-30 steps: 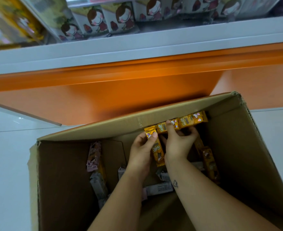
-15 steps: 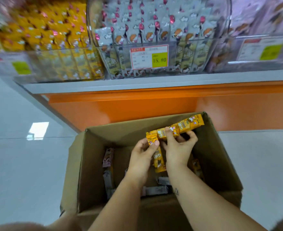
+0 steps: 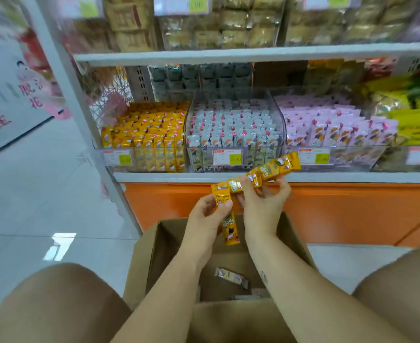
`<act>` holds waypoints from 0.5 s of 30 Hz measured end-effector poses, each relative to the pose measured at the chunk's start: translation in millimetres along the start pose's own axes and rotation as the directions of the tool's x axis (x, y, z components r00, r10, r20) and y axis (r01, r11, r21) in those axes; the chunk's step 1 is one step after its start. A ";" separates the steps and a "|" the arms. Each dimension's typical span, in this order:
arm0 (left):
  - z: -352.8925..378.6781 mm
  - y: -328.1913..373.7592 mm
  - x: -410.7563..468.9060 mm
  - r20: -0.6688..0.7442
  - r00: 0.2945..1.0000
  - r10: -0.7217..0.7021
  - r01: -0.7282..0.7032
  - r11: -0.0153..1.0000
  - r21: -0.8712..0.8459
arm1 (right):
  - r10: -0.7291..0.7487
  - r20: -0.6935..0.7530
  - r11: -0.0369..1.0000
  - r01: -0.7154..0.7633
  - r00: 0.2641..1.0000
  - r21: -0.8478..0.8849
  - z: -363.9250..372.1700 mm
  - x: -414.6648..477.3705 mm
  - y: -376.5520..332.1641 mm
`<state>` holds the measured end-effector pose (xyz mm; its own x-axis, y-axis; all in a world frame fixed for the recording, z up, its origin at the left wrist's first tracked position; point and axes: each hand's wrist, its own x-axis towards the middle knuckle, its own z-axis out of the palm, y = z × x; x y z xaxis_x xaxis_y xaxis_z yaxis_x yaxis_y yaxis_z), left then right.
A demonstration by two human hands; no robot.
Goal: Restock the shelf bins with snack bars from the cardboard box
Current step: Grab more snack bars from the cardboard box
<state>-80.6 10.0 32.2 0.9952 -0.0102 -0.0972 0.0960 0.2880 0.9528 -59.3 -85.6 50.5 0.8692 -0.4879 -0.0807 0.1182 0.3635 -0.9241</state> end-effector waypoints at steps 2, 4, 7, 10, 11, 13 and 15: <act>3.5 24.9 2.9 0.002 0.999 0.049 -0.049 0.999 0.003 | -0.056 0.029 0.998 0.056 0.998 0.005 16.6 0.1 -21.7; 1.1 46.1 9.9 -0.004 0.996 0.088 -0.088 0.996 0.008 | -0.110 0.074 0.994 0.108 0.991 0.026 35.1 1.3 -38.8; -15.2 69.4 24.6 -0.074 0.989 0.132 -0.128 0.990 0.056 | -0.145 0.152 0.989 0.140 0.978 0.044 64.7 2.3 -52.0; -44.5 87.7 38.7 -0.129 0.976 0.175 -0.165 0.982 0.089 | -0.126 0.189 0.992 0.118 0.974 0.054 99.4 3.2 -49.0; -56.2 94.2 43.5 -0.141 0.972 0.191 -0.180 0.980 0.087 | -0.107 0.202 0.994 0.100 0.974 0.043 113.9 4.2 -44.5; -78.6 106.2 54.6 -0.177 0.958 0.225 -0.212 0.973 0.090 | -0.077 0.216 0.997 0.078 0.973 0.002 143.1 5.7 -34.2; -100.5 116.8 70.2 -0.204 0.949 0.242 -0.230 0.970 0.081 | -0.086 0.223 0.993 0.103 0.971 -0.064 172.8 10.1 -23.2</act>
<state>-1.4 139.1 107.8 0.9637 0.2550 0.0796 -0.1341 0.2040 0.9697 29.8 38.2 135.7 0.9409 -0.3278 0.0846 0.1759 0.2599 -0.9495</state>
